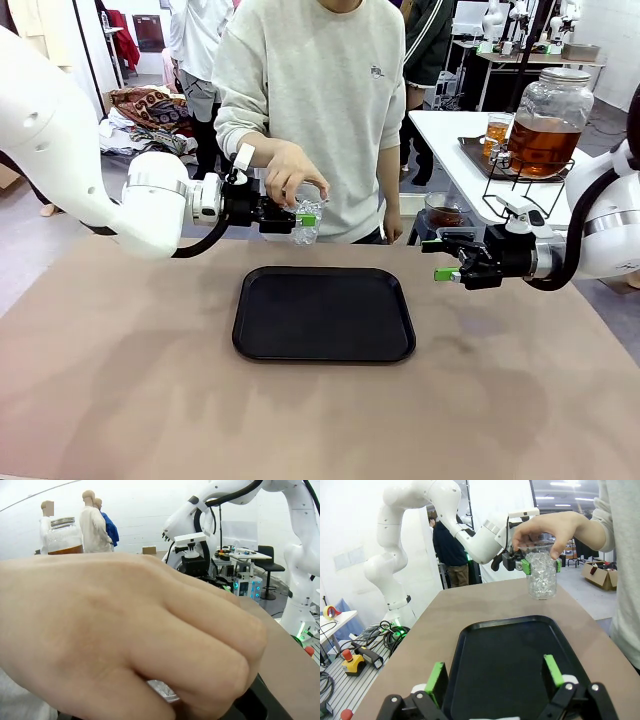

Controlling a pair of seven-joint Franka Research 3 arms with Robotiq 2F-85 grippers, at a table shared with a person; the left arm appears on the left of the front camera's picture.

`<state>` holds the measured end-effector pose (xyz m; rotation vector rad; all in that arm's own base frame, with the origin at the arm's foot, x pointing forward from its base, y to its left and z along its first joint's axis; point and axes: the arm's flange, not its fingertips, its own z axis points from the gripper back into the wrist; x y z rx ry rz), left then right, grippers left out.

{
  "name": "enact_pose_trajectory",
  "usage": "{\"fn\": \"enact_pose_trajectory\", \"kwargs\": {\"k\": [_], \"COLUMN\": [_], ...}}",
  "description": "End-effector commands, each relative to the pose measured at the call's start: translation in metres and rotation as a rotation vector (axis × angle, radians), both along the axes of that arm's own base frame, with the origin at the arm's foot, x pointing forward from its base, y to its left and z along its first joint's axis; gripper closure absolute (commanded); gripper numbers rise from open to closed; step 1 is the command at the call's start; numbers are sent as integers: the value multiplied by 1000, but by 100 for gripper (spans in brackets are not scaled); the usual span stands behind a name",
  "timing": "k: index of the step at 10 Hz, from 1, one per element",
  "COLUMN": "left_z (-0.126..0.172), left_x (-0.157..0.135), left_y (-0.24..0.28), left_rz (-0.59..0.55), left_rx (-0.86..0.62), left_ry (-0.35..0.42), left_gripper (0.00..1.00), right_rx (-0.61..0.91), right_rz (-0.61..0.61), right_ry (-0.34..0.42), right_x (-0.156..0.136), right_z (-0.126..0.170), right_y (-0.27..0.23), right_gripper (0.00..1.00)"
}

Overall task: Pour the drink into the iced cup.
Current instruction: Open the gripper to release the iced cup you were holding.

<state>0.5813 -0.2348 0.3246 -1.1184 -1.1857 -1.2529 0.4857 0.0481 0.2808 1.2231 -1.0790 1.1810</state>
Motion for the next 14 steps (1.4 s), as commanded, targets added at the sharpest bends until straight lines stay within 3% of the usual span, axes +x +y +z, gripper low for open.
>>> {"fn": "enact_pose_trajectory", "kwargs": {"k": [1, 9, 10, 11, 12, 14], "left_z": [1, 0, 0, 0, -1, -1], "left_x": [-3, 0, 1, 1, 0, -4], "left_y": [-1, 0, 0, 1, 4, 14], "left_rz": [-2, 2, 6, 3, 3, -4], "left_rx": [-5, -7, -6, -6, -16, -21], "left_ry": [-18, 0, 3, 5, 9, 13], "left_gripper": [39, 39, 26, 7, 0, 0], "right_rx": [-2, -2, -2, -2, -2, -2], "right_rz": [-5, -5, -5, -5, -5, -5], "right_ry": [1, 1, 1, 1, 1, 1], "right_x": [3, 3, 3, 3, 3, 3], "right_z": [3, 3, 3, 3, 3, 3], "right_y": [2, 2, 2, 2, 2, 2], "right_gripper": [0, 0, 0, 0, 0, 0]}}
